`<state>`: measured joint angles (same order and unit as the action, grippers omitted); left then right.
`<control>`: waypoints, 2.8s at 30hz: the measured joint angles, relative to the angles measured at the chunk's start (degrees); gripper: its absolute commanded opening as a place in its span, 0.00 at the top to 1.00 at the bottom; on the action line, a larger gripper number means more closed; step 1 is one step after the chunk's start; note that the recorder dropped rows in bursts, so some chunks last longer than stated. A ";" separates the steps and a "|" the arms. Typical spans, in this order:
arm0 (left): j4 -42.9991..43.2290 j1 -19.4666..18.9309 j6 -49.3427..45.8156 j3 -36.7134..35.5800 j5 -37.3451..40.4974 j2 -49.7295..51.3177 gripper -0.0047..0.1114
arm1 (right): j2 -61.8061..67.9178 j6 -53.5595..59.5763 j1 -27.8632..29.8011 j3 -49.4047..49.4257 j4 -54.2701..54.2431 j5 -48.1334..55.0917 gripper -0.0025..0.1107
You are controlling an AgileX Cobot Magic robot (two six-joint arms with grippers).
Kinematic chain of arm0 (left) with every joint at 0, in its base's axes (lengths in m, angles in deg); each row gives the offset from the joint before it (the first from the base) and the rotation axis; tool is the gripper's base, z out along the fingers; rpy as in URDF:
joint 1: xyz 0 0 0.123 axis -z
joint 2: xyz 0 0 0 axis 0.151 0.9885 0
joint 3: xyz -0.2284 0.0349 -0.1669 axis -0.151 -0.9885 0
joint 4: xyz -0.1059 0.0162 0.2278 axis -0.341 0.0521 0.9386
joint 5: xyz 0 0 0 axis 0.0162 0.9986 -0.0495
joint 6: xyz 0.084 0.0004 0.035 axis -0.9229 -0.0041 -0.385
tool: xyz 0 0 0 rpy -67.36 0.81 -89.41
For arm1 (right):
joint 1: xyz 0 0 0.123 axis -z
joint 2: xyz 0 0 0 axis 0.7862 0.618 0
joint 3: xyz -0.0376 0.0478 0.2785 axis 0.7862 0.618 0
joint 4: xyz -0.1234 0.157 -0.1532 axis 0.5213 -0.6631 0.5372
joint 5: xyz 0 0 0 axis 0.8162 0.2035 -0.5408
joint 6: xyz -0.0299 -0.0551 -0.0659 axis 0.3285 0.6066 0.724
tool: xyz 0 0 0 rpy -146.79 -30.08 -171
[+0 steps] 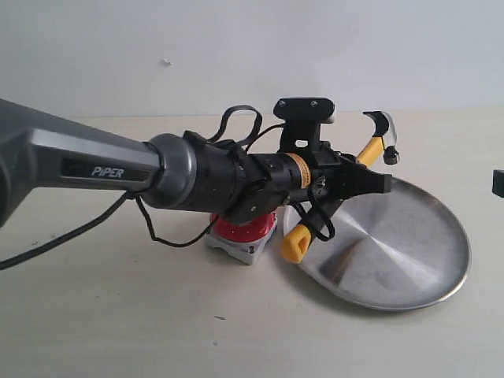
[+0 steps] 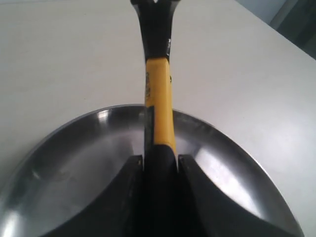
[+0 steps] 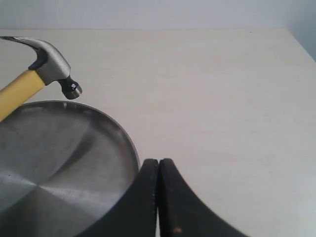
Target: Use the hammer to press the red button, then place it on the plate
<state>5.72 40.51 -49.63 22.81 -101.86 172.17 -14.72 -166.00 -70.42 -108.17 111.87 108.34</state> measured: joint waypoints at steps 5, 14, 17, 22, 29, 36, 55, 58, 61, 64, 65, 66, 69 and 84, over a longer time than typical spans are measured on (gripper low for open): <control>-0.53 0.99 0.00 3.74 0.00 3.21 0.96 | 0.00 -0.04 0.00 0.00 -0.09 -0.10 0.98; -0.53 1.99 0.00 7.02 0.40 7.16 0.96 | 0.00 -0.04 0.00 0.00 -0.21 -0.47 0.98; -0.53 1.99 0.00 7.02 0.65 7.28 0.96 | 0.00 -0.04 0.00 0.00 -0.21 -1.42 0.98; -0.53 1.99 0.00 7.45 0.76 7.83 0.96 | 0.00 -0.04 0.00 0.00 -0.24 -3.19 0.98; -1.82 1.99 0.27 7.92 -1.18 9.50 0.96 | 0.00 -0.04 0.00 0.00 -0.24 -3.52 0.98; -2.25 1.89 0.45 8.03 -1.42 9.50 0.96 | 0.00 -0.04 0.00 0.00 -0.24 -3.52 0.98; 0.76 1.81 0.13 8.03 -0.83 9.50 0.54 | 0.00 -0.04 0.00 0.00 -0.24 -3.52 0.98; 0.76 1.68 0.03 8.11 -0.95 9.50 0.54 | 0.00 0.07 0.00 0.00 -0.24 -3.52 0.98; 0.91 1.68 -1.00 8.15 -1.19 9.50 0.54 | 0.00 0.17 0.00 0.00 -0.24 -3.52 0.98; 0.91 1.43 -3.50 8.15 -1.42 8.72 0.54 | 0.00 0.31 0.00 0.00 -0.24 -3.52 0.98; 1.03 1.30 -4.55 8.15 -1.42 8.00 0.54 | 0.00 0.31 0.00 0.00 -0.13 -3.52 0.98; 1.03 1.05 -5.48 8.15 -1.10 7.17 0.54 | 0.00 0.31 0.00 0.00 0.00 -3.52 0.98; 1.58 0.59 -7.52 8.15 1.81 2.75 0.58 | 0.00 0.31 0.00 0.00 0.71 -3.62 0.98; 3.47 0.14 -23.29 8.04 43.15 -25.93 0.96 | 0.00 -7.08 0.00 0.00 2.64 -10.55 0.98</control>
<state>9.18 40.65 -72.92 30.86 -58.71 146.24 -14.72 -173.09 -70.42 -108.17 114.51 97.79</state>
